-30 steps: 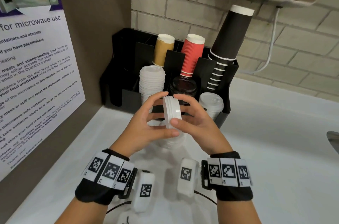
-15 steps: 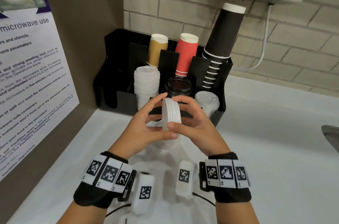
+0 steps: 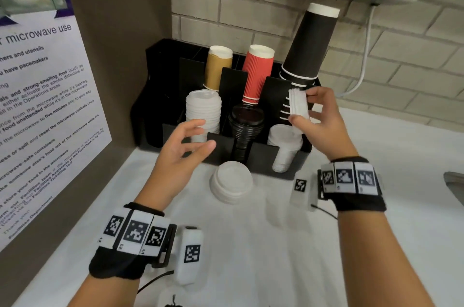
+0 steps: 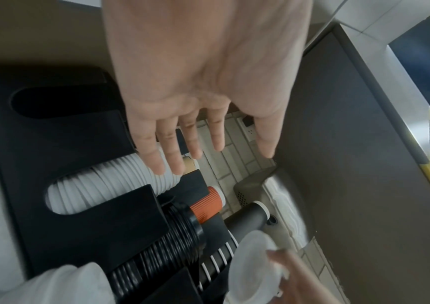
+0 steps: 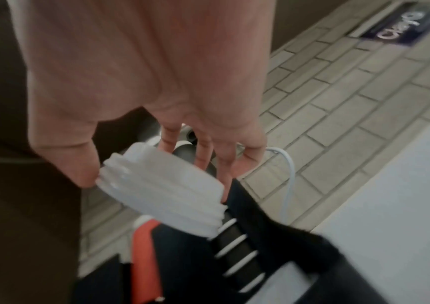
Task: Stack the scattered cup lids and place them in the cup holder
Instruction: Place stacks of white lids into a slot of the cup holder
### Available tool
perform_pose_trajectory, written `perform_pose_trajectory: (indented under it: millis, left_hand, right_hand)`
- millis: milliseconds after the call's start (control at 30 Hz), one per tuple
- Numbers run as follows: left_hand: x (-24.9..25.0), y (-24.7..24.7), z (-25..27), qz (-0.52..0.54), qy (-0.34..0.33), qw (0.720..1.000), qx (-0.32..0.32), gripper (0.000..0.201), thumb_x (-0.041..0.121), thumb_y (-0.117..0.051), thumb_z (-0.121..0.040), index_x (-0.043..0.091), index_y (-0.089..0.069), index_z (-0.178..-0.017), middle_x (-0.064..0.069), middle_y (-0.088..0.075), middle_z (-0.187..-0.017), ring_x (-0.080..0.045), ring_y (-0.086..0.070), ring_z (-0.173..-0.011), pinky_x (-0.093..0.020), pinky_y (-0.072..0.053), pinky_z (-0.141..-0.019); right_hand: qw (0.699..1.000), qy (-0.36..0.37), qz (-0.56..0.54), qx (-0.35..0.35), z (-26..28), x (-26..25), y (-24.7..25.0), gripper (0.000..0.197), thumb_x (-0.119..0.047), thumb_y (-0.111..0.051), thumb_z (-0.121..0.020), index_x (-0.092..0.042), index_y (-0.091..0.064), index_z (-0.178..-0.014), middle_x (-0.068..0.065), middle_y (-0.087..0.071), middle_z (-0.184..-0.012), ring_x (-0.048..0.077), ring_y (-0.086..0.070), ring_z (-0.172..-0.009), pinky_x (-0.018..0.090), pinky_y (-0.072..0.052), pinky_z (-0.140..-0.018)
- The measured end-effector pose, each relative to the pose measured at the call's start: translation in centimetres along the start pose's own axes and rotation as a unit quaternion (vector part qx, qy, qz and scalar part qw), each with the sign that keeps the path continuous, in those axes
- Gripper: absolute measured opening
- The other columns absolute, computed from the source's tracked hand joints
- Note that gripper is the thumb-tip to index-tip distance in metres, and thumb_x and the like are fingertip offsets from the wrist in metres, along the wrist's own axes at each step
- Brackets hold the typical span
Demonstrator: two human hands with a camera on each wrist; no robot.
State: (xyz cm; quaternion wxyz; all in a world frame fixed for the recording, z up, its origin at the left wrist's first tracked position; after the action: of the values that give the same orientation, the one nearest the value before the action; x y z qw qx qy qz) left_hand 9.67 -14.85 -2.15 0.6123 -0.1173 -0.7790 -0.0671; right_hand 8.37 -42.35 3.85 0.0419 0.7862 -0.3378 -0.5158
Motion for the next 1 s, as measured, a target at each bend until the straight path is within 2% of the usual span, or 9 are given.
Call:
perform_pose_trajectory:
  millis: [67, 200, 400, 533, 667, 833, 900, 967, 1000]
  left_hand:
    - [-0.2, 0.1, -0.1, -0.001, -0.002, 1.0, 0.009, 0.042, 0.042, -0.074, -0.078, 0.04, -0.056, -0.116, 0.007, -0.056, -0.12, -0.008, -0.062, -0.099, -0.032, -0.05, -0.095]
    - [-0.5, 0.1, -0.3, -0.005, 0.0, 1.0, 0.012, 0.038, 0.038, -0.067, -0.078, 0.041, -0.057, -0.115, 0.008, -0.057, -0.118, -0.005, -0.062, -0.095, -0.031, -0.05, -0.094]
    - [-0.8, 0.4, -0.4, -0.024, 0.005, 1.0, 0.018, 0.037, 0.041, -0.064, -0.077, 0.041, -0.059, -0.113, 0.008, -0.057, -0.122, -0.008, -0.063, -0.099, -0.028, -0.05, -0.09]
    - [-1.0, 0.8, -0.6, -0.023, -0.004, 1.0, 0.021, 0.032, 0.037, -0.067, -0.083, 0.038, -0.059, -0.113, 0.006, -0.057, -0.122, 0.0, -0.065, -0.091, -0.024, -0.049, -0.083]
    - [-1.3, 0.8, -0.7, -0.025, -0.002, 0.999, 0.024, 0.034, 0.039, -0.067, -0.079, 0.039, -0.059, -0.112, 0.009, -0.057, -0.121, 0.001, -0.065, -0.09, -0.022, -0.048, -0.083]
    - [-1.4, 0.7, -0.6, -0.027, -0.003, 0.999, 0.022, 0.034, 0.041, -0.063, -0.077, 0.041, -0.06, -0.111, 0.011, -0.057, -0.12, 0.001, -0.064, -0.091, -0.023, -0.048, -0.084]
    - [-1.3, 0.8, -0.6, -0.027, -0.004, 0.999, 0.023, 0.033, 0.041, -0.064, -0.078, 0.041, -0.06, -0.11, 0.011, -0.057, -0.12, 0.001, -0.064, -0.091, -0.024, -0.048, -0.085]
    - [-1.2, 0.9, -0.8, -0.025, -0.007, 0.999, 0.023, 0.031, 0.04, -0.064, -0.079, 0.042, -0.06, -0.109, 0.009, -0.058, -0.121, 0.001, -0.064, -0.091, -0.024, -0.048, -0.086]
    - [-1.2, 0.9, -0.8, -0.025, -0.008, 0.999, 0.024, 0.029, 0.038, -0.065, -0.08, 0.042, -0.061, -0.109, 0.009, -0.058, -0.121, 0.002, -0.064, -0.091, -0.024, -0.048, -0.086]
  right_hand:
    - [0.994, -0.024, 0.083, -0.062, -1.4, 1.5, 0.3, 0.052, -0.014, -0.074, -0.075, -0.023, -0.044, -0.117, 0.006, -0.046, -0.123, 0.018, -0.049, -0.114, 0.036, -0.046, -0.096]
    - [0.953, -0.042, 0.247, -0.169, -2.5, 3.3, -0.3, 0.058, -0.018, -0.073, -0.074, -0.024, -0.042, -0.123, 0.0, -0.036, -0.121, 0.027, -0.044, -0.116, 0.052, -0.036, -0.1]
    - [0.89, -0.042, 0.382, -0.247, -2.5, 3.7, -1.6, 0.067, -0.024, -0.073, -0.071, -0.032, -0.04, -0.129, 0.001, -0.033, -0.134, 0.027, -0.046, -0.116, 0.04, -0.022, -0.087]
    - [0.873, -0.036, 0.423, -0.24, -2.2, 3.9, -1.6, 0.071, -0.029, -0.075, -0.065, -0.035, -0.04, -0.126, 0.0, -0.035, -0.129, 0.026, -0.041, -0.115, 0.042, -0.025, -0.086]
    - [0.862, -0.009, 0.458, -0.217, -1.6, 3.7, -1.8, 0.057, -0.031, -0.073, -0.069, -0.031, -0.043, -0.118, -0.004, -0.039, -0.113, 0.025, -0.041, -0.109, 0.04, -0.026, -0.083]
    - [0.845, -0.011, 0.485, -0.226, -0.7, 3.2, -2.2, 0.052, -0.029, -0.069, -0.076, -0.028, -0.043, -0.121, -0.001, -0.042, -0.118, 0.024, -0.04, -0.11, 0.042, -0.03, -0.087]
    - [0.865, 0.01, 0.47, -0.174, -0.2, 2.4, -2.1, 0.048, -0.027, -0.069, -0.076, -0.025, -0.047, -0.118, 0.001, -0.043, -0.117, 0.024, -0.04, -0.107, 0.042, -0.032, -0.086]
    - [0.92, 0.055, 0.377, -0.092, 0.9, 1.0, -2.7, 0.035, -0.021, -0.07, -0.076, -0.018, -0.054, -0.107, 0.004, -0.047, -0.109, 0.026, -0.045, -0.099, 0.041, -0.036, -0.083]
    - [0.944, 0.07, 0.312, -0.08, 1.5, 0.2, -3.3, 0.028, -0.017, -0.07, -0.075, -0.014, -0.056, -0.099, 0.005, -0.049, -0.103, 0.026, -0.048, -0.093, 0.039, -0.039, -0.082]
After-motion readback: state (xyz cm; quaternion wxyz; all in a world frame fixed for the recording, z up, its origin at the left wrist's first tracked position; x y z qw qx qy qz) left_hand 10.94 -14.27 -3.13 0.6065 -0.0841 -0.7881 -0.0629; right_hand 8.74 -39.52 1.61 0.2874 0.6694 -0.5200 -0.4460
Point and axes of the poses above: each hand's wrist, its own z-axis away from the middle knuckle, its own y-axis out of the back of the hand, x = y × z, the point moved 1 cm from there along -z, towards the middle knuckle
